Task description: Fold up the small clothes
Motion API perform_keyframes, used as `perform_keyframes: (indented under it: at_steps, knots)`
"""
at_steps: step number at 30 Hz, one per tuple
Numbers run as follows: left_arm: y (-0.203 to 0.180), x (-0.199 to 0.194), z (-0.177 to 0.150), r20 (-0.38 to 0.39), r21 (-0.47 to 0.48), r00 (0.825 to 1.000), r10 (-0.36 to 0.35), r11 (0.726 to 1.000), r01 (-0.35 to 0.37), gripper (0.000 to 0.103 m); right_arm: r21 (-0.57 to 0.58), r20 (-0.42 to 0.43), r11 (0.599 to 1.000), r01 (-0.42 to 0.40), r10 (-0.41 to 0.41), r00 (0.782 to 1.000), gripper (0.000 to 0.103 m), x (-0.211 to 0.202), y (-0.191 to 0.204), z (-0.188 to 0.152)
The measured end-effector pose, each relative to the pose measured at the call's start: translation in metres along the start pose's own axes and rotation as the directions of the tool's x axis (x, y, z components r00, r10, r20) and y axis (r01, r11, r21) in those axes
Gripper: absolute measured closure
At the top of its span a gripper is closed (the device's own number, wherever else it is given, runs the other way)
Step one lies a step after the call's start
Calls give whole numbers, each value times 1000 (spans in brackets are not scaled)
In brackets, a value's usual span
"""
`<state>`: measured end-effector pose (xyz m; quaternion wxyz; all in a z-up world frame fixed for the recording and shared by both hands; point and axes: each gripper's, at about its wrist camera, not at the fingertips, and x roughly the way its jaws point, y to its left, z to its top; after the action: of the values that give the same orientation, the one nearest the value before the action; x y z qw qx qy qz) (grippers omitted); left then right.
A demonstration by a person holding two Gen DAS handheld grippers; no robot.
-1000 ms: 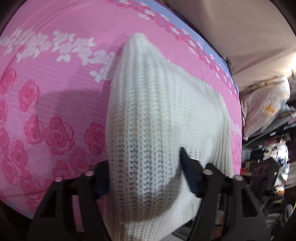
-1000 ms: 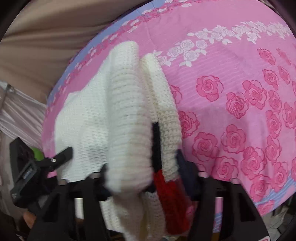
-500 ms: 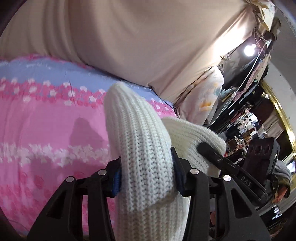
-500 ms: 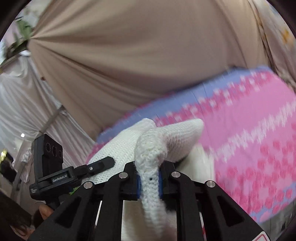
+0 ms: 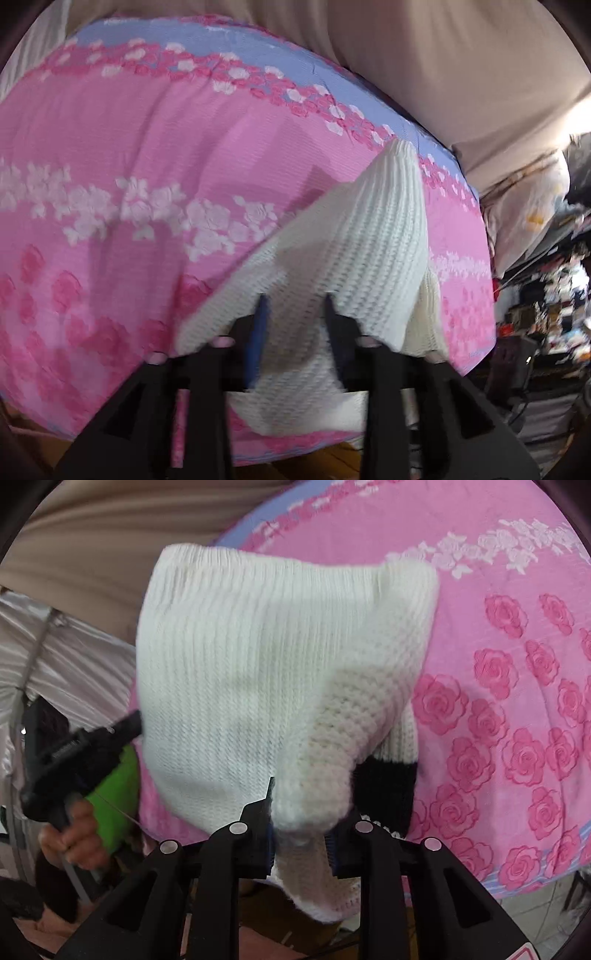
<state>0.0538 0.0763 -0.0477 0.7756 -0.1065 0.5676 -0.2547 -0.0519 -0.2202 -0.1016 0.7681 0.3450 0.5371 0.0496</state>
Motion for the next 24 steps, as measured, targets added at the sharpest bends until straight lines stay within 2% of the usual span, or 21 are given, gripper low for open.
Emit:
perform_keyframes:
  at_steps: [1,2,3,5,6,8,10,11,12,14,16,17,18,20,22,24]
  knots:
    - [-1,-6,0,5,27,1000,-5,1000,5,44,2,21,1000,14,-14,1000,77,-3,1,1]
    - [-1,-12,-2,9,58,1000,-15,998,14,36,5,34,1000,28,-28,999,68,-6,0,2]
    - [1,-17,-6,6,107,1000,-4,994,4,33,11,43,999,48,-49,998,59,-10,-1,3]
    - [8,-23,-16,10,171,998,56,984,-57,23,23,39,997,70,-70,997,51,-14,-9,1]
    - [16,-24,-22,20,193,995,101,976,-103,23,26,27,997,76,-76,997,46,-13,-13,-2]
    - [31,-22,-27,17,179,992,129,975,-130,23,39,-17,995,89,-88,996,44,-4,-23,-9]
    - [45,-13,-31,-19,140,994,108,985,-104,23,64,-70,993,95,-90,993,44,8,-31,-16]
    - [48,-8,-34,-43,140,995,86,987,-79,23,63,-49,995,76,-73,996,37,8,-30,-17]
    - [46,-4,-41,-75,173,995,60,984,-47,23,63,-52,997,51,-47,998,31,10,-29,-16]
    - [36,-1,-55,-109,279,992,68,960,-35,23,63,-59,998,22,-18,998,29,15,-27,-9]
    - [25,2,-69,-101,410,990,96,911,-46,20,82,-58,996,-23,28,998,38,19,-26,-3]
    - [21,3,-73,-80,450,992,99,891,-53,18,115,-61,992,-60,67,996,66,23,-30,1]
    - [17,6,-75,-47,488,993,106,870,-70,18,160,-76,982,-103,116,990,79,29,-35,5]
    - [15,13,-70,-7,508,995,101,857,-83,18,226,-46,957,-182,197,979,82,29,-42,10]
    - [15,28,-62,1,506,998,64,861,-56,19,215,-3,948,-237,243,970,83,17,-37,14]
    - [7,45,-56,-72,510,997,-1,859,38,36,219,36,928,-301,300,953,84,1,-34,17]
